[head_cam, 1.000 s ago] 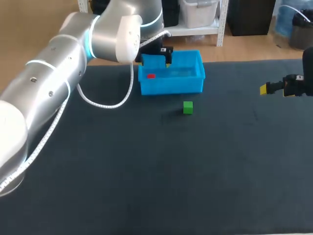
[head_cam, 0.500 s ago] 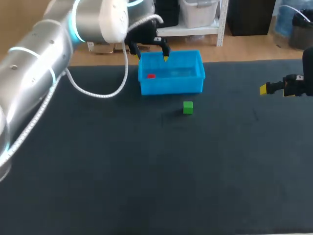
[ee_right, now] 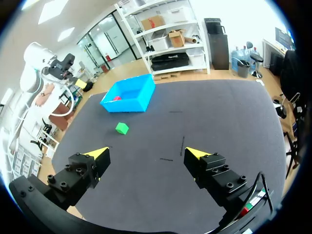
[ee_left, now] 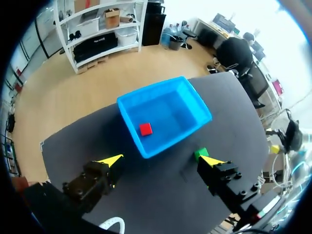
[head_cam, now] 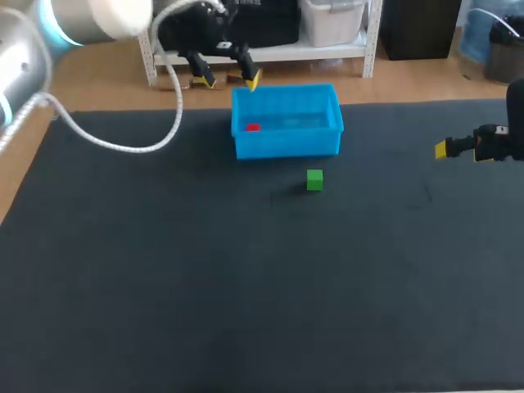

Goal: Use the left arm to pick the red cube and place it into the blue plastic box first, then use the right arm to grasp the green cube and put it into the same blue plastic box after the first action is fully finished.

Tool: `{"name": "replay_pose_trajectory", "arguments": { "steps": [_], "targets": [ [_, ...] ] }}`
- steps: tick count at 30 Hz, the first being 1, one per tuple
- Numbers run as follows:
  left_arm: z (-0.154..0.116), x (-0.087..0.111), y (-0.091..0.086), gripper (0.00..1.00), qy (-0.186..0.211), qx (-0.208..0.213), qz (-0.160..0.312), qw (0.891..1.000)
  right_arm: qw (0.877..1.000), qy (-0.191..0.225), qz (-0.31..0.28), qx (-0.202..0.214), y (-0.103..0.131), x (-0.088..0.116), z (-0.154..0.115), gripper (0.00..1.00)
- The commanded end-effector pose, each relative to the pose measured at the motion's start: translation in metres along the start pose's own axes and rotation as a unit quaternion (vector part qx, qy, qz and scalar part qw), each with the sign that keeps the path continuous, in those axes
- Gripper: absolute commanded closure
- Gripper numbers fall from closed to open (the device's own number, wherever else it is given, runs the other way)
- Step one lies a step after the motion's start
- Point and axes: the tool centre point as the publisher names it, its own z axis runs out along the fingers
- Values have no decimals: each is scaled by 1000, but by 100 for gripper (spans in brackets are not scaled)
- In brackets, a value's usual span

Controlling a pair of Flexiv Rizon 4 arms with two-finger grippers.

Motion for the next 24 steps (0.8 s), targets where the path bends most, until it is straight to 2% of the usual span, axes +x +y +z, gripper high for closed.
{"name": "replay_pose_trajectory", "arguments": {
  "steps": [1,11,15,19,24],
  "targets": [
    [-20,113,-3,0,-217,-2,1,976,1000,0,0,-1,0,0,0,0],
    [-34,184,-3,0,-259,26,2,966,1000,0,0,-1,0,0,0,0],
    [-35,205,0,0,-273,32,2,961,1000,0,0,-1,0,0,0,0],
    [-39,221,5,0,-295,39,9,955,1000,0,0,-1,0,0,0,0],
    [-49,227,16,0,-314,46,4,948,1000,0,0,-1,0,0,0,0]
  ]
}}
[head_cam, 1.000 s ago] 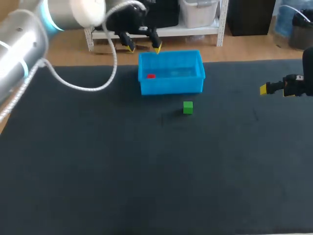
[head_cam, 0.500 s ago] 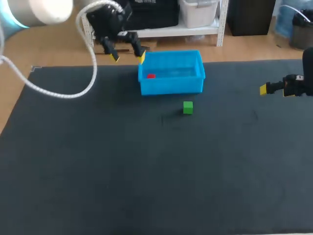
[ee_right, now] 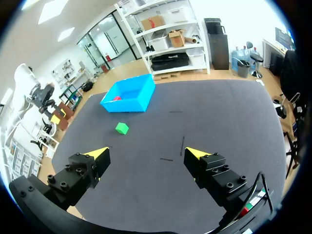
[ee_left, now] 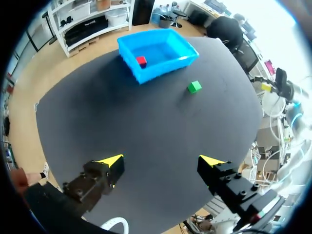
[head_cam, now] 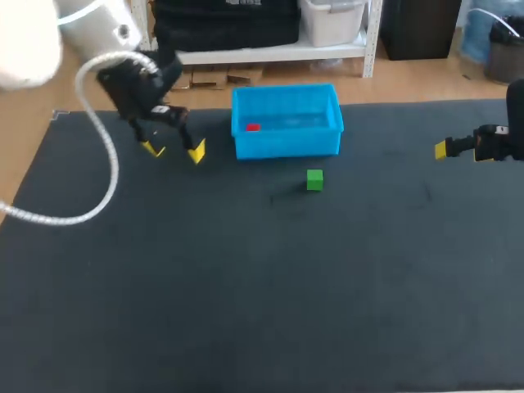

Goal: Use the left arm to pick the red cube and place it into the blue plastic box first, then use the right arm to grasp the green cube and put it into the same blue plastic box after the first action is fully finished.

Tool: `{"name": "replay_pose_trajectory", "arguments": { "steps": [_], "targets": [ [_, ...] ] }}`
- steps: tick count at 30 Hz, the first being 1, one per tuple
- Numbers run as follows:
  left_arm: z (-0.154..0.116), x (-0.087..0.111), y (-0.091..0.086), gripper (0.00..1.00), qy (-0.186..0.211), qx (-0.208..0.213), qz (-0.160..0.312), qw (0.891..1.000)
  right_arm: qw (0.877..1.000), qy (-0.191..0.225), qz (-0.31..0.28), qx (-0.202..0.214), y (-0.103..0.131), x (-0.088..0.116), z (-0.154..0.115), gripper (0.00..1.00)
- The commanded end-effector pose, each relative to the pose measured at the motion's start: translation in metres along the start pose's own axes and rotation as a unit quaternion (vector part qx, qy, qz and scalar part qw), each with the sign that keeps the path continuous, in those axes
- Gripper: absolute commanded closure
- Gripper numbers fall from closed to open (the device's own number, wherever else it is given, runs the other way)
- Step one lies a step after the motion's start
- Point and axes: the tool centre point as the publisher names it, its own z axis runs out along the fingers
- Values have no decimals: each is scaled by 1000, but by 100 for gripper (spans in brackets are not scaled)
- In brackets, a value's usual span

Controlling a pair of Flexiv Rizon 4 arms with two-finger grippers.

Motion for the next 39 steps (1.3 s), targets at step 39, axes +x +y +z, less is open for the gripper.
{"name": "replay_pose_trajectory", "arguments": {
  "steps": [39],
  "targets": [
    [-18,19,25,0,-285,-21,53,957,1000,0,0,-1,0,0,0,0]
  ]
}}
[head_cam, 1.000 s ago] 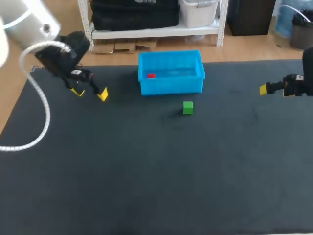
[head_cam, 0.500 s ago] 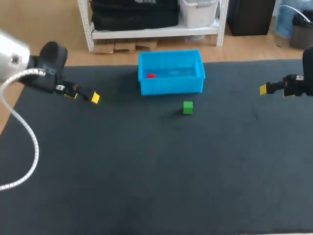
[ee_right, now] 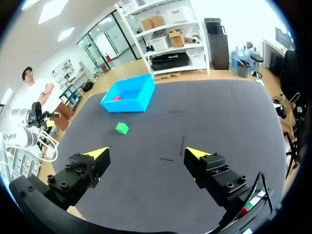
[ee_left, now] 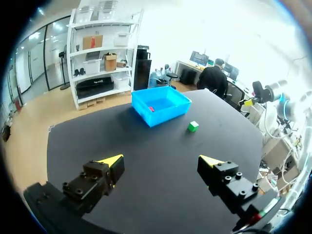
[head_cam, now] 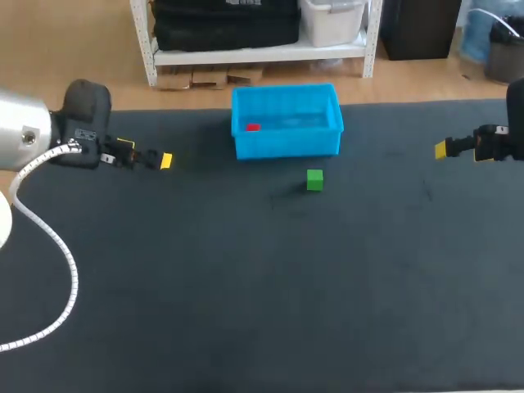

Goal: Use the left arm to pick the red cube and place it into the blue plastic box first, then use the right arm to grasp the green cube and put it into the same blue plastic box after the first action is fully finished.

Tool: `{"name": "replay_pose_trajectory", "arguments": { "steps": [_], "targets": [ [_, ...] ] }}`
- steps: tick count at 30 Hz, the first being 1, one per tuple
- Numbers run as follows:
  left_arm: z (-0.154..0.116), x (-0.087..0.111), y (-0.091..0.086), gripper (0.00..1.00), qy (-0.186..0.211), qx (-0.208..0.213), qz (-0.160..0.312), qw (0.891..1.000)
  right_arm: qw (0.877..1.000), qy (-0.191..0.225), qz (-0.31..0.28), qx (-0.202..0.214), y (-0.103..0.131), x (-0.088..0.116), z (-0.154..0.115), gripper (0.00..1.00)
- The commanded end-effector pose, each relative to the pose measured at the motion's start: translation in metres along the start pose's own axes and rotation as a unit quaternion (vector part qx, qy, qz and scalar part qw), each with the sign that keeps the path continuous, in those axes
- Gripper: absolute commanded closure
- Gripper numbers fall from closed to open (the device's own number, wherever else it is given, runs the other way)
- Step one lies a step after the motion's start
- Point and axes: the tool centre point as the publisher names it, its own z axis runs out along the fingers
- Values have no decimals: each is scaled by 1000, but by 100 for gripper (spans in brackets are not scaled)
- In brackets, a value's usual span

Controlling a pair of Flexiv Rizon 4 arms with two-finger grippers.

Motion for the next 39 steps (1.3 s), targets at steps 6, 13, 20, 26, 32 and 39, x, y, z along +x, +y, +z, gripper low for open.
{"name": "replay_pose_trajectory", "arguments": {
  "steps": [6,13,20,26,32,39],
  "targets": [
    [-1,-3,-1,0,57,-3,31,998,1000,0,0,-1,0,0,0,0],
    [-1,-3,-1,0,57,-3,31,998,1000,0,0,-1,0,0,0,0],
    [-1,-3,-1,0,57,-3,31,998,1000,0,0,-1,0,0,0,0],
    [-1,-3,-1,0,57,-3,31,998,998,48,25,22,9,-11,27,0],
    [-1,-3,-1,0,57,-3,31,998,986,132,52,92,35,-32,53,0],
    [-1,-3,-1,0,57,-3,31,998,970,187,72,135,61,-36,86,0]
  ]
}}
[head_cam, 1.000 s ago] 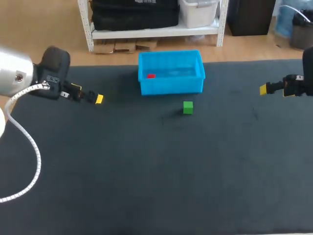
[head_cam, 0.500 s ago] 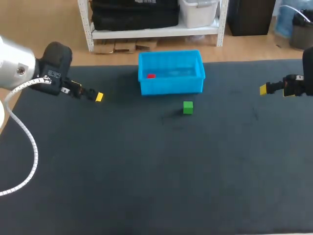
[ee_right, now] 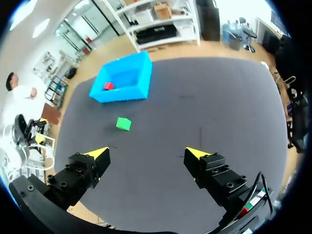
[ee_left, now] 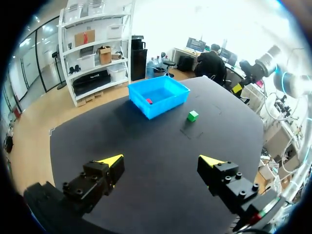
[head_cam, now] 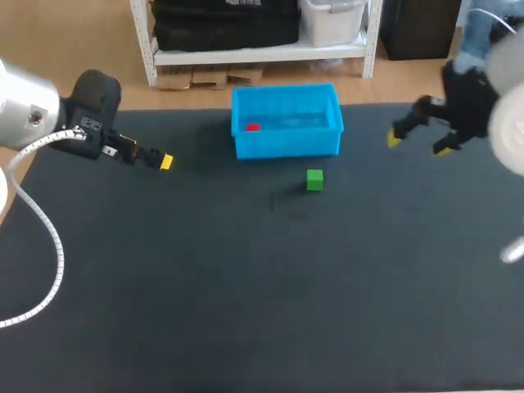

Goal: Use the left arm to pick the red cube and place it into the blue plastic box first, then use the right arm to grasp the green cube and put it into the same blue plastic box after the first action is fully finished.

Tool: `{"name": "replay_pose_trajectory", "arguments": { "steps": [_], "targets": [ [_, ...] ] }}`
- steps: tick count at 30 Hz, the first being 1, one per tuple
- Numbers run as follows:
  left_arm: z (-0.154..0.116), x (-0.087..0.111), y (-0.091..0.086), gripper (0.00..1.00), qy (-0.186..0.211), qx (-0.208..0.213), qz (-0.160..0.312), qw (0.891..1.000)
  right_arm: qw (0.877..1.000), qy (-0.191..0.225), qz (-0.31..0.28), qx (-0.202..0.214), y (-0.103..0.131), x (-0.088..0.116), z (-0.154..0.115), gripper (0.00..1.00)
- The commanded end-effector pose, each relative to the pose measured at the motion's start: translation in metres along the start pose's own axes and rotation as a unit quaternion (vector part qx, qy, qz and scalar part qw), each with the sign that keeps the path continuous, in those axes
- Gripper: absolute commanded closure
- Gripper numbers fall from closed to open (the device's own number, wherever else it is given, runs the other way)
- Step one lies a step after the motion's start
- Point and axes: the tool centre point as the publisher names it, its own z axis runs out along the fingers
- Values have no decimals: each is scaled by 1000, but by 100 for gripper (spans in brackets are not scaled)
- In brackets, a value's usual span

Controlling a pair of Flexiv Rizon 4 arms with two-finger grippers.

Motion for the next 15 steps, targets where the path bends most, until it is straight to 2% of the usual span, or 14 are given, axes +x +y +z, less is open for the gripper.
{"name": "replay_pose_trajectory", "arguments": {
  "steps": [1,6,11,15],
  "targets": [
    [1,-1,0,0,1,-1,-1,1000,995,45,12,84,24,-16,23,0],
    [1,-1,0,0,1,-1,-1,1000,992,59,37,109,38,-11,40,0],
    [1,-1,0,0,1,-1,-1,1000,987,75,50,130,41,-9,54,0],
    [1,-1,0,0,1,-1,-1,1000,989,58,55,126,44,-7,57,0]
  ]
}}
